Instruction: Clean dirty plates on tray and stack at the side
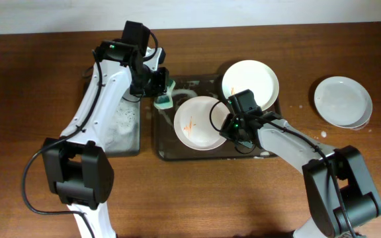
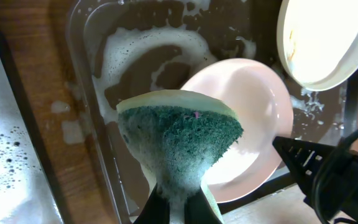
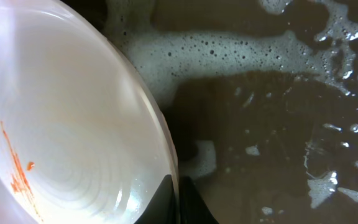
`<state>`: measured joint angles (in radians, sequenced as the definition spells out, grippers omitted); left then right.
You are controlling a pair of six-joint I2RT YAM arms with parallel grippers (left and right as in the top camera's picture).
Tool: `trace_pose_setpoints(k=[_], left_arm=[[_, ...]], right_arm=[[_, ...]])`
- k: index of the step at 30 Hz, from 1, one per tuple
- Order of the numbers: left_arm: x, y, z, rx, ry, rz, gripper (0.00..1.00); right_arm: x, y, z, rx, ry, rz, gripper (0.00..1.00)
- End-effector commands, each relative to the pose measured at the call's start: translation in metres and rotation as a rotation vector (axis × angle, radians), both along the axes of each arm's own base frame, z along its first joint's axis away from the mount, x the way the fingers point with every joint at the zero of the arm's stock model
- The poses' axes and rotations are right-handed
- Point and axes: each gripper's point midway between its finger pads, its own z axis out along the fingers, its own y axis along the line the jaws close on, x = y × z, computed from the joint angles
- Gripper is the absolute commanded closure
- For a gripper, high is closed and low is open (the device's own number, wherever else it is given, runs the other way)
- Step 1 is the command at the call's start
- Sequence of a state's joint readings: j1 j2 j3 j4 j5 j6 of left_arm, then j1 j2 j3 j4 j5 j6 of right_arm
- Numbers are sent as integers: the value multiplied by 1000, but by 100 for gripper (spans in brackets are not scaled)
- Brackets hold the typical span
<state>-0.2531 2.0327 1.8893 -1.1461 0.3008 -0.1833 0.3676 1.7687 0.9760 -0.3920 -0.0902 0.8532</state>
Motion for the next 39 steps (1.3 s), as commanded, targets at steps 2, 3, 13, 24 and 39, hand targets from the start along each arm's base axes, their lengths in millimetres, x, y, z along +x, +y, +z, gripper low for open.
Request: trace_pose_setpoints(k=[2, 3, 13, 24, 39], left_arm=[[-1, -25, -17, 38, -14, -105, 99], [-4, -33, -26, 47, -5, -143, 99], [-27, -62, -110, 117, 153, -281, 99], [-54, -92, -133, -2, 259, -384, 99], [1, -37, -148, 396, 72, -102, 99]], right_arm=[[4, 3, 2, -6, -16, 4, 96], [4, 3, 3, -9, -20, 14, 96], [4, 4, 3, -18, -26, 42, 96], [4, 4, 3, -22, -29, 56, 96], [4, 5, 3, -22, -30, 67, 96]])
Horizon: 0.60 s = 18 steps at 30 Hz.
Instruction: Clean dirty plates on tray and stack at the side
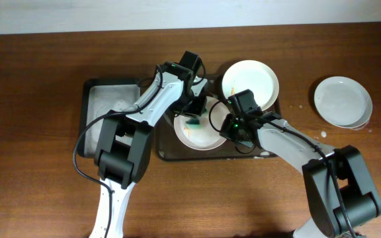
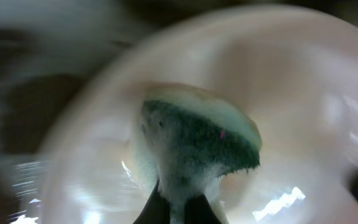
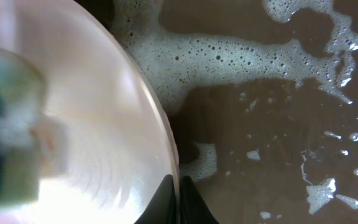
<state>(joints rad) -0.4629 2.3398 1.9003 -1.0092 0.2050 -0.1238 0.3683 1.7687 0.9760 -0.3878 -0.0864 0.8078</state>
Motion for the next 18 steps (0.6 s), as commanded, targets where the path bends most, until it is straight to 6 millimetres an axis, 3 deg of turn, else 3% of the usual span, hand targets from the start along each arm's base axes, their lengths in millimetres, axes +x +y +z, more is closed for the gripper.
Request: trace_pose_setpoints(k=[1, 5, 8, 12, 14, 18], left_arm=[[12, 46, -15, 251, -58, 126, 100], [-16, 38, -16, 242, 48, 99, 100], [-54, 15, -12, 138, 183, -72, 100], [-80, 11, -9, 149, 247, -208, 100], [-80, 9, -9, 150, 238, -238, 99], [-38, 13, -16, 218, 67, -126, 99]], right_arm=[[2, 5, 2, -6, -15, 26, 96], [3, 5, 2, -6, -15, 26, 96], [2, 5, 2, -6, -15, 26, 96], [2, 5, 2, -5, -15, 27, 96], [2, 5, 2, -3, -14, 28, 96], [2, 5, 2, -3, -14, 28, 96]])
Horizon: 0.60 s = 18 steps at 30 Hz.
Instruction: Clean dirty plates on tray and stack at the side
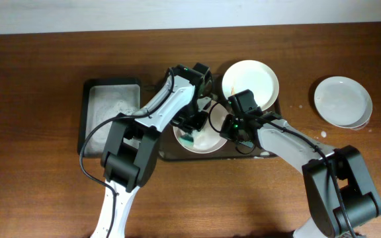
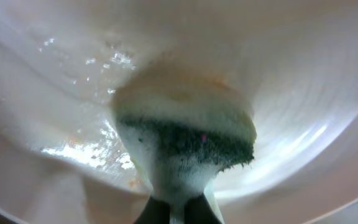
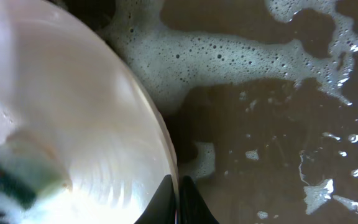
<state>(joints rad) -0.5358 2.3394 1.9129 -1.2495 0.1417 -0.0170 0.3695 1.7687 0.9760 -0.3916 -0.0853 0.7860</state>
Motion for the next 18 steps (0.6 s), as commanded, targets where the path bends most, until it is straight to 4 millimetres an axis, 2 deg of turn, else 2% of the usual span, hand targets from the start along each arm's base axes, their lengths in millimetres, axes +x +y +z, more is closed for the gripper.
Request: trace_pose_setpoints(k=[1, 5, 8, 10, 12, 15, 18], left_arm=[[33, 9, -18, 82, -144, 76, 99], [72, 23, -22, 168, -341, 201, 100], [84, 32, -28, 212, -420, 273, 99], [83, 36, -30, 230, -427, 303, 99], [78, 39, -31, 245, -410, 328, 99], [58, 38, -35, 239, -319, 334, 100], [19, 23, -38, 158, -111, 302, 99]], right_arm=[[3, 5, 3, 7, -12, 7, 96], [2, 5, 2, 4, -11, 14, 96], [2, 6, 3, 7, -10, 16, 96], [2, 6, 3, 7, -10, 16, 96], [2, 6, 3, 7, -10, 16, 96], [2, 6, 3, 7, -10, 16, 96], [3, 6, 3, 9, -11, 16, 96]])
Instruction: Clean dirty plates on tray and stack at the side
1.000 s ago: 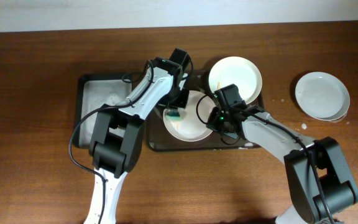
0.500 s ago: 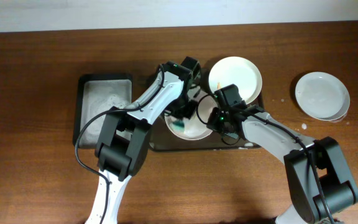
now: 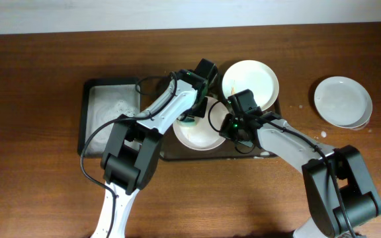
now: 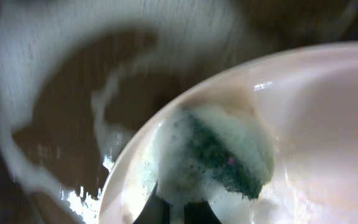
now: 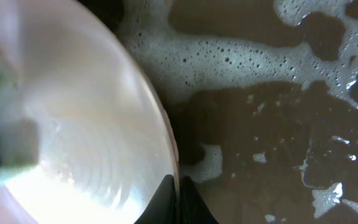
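Note:
A white plate [image 3: 200, 132] lies tilted in the dark soapy tray [image 3: 165, 153]. My right gripper [image 5: 174, 193] is shut on its right rim, one finger on each face. My left gripper [image 4: 180, 205] is shut on a green and yellow sponge [image 4: 219, 155], which presses on the upper left part of the plate [image 4: 303, 124]. In the overhead view the sponge [image 3: 189, 118] shows at the plate's top left edge. A second white plate [image 3: 250, 80] leans at the tray's back right. Clean white plates [image 3: 342, 100] are stacked on the table at the right.
A grey foamy tray [image 3: 108, 119] lies left of the dark one. Suds and water [image 5: 253, 56] cover the dark tray's floor. Both arms cross over the dark tray, close together.
The sponge in my left gripper has moved from the lower left of the plate up to its upper left edge. My right gripper still holds the rim in the same place.
My left gripper held the sponge over the tray's left edge while the plate showed orange streaks, its rim held by my right gripper. Then the sponge was on the plate's upper middle, then its lower left. Now it is at the upper left and the streaks have gone.

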`<state>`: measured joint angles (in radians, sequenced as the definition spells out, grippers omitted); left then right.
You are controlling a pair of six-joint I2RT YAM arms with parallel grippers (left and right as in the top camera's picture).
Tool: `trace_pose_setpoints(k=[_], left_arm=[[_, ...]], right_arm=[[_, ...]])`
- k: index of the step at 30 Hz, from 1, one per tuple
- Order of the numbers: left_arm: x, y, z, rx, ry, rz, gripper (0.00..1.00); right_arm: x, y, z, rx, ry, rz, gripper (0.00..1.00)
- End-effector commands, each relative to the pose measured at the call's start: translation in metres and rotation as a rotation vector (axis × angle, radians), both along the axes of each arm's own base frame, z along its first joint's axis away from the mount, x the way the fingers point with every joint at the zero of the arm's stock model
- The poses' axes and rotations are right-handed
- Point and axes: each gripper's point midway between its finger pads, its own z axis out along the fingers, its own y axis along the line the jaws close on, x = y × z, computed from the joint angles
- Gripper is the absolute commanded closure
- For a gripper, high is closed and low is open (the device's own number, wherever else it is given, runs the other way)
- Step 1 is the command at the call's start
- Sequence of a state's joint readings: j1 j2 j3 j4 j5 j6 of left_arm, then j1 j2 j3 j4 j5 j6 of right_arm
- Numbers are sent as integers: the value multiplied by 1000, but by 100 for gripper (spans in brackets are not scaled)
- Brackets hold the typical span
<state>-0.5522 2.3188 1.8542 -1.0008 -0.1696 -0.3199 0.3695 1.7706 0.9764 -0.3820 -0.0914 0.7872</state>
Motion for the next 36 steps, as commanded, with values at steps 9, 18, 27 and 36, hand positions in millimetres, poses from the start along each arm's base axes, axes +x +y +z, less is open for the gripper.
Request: trace_pose_setpoints(k=[9, 18, 27, 36], left_arm=[[-48, -19, -36, -162, 261, -263, 99], [-47, 14, -61, -32, 187, 142, 99], [-63, 1, -61, -57, 213, 377, 99], [-114, 18, -51, 55, 402, 388, 99]], right_arm=[[1, 5, 2, 2, -6, 16, 96], [1, 5, 2, 1, -7, 20, 96], [10, 8, 7, 16, -46, 19, 96], [11, 9, 7, 19, -54, 19, 96]])
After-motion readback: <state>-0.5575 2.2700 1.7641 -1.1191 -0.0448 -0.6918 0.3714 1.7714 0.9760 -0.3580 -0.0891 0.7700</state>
